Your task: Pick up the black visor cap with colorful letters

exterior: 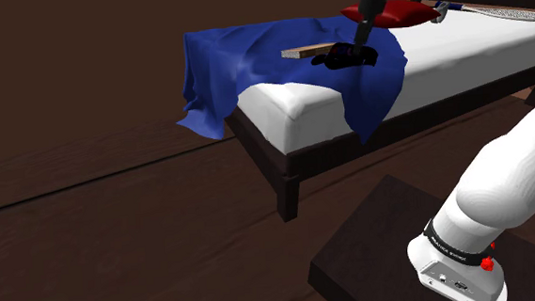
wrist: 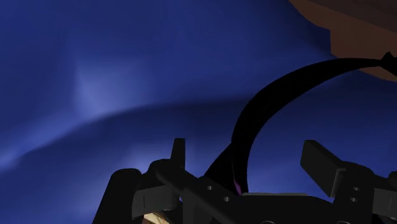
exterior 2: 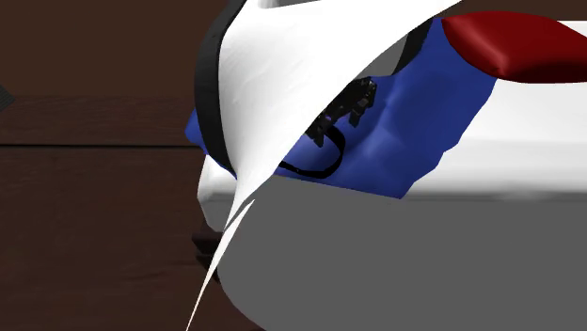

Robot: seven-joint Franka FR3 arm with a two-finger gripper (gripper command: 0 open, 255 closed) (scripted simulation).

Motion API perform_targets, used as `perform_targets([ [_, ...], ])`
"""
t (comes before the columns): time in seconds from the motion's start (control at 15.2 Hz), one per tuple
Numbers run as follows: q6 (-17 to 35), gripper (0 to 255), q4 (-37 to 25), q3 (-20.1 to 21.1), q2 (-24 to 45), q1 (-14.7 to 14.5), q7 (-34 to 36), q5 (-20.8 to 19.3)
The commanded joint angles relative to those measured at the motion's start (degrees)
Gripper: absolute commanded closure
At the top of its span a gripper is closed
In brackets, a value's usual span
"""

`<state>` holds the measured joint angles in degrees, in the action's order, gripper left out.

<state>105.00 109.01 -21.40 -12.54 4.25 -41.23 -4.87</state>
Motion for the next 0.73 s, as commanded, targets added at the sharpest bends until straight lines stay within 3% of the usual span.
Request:
perform_targets([
  [0.0,0.6,0,0.5,-0.1,0.1,0.0,-0.1,0.0],
  [0.07,0.6,255,0.5,-0.1,0.1,0.0,-0.1,0.0],
  [0.66,0.6,255,0.5,-0.1,0.1,0.0,-0.1,0.0],
])
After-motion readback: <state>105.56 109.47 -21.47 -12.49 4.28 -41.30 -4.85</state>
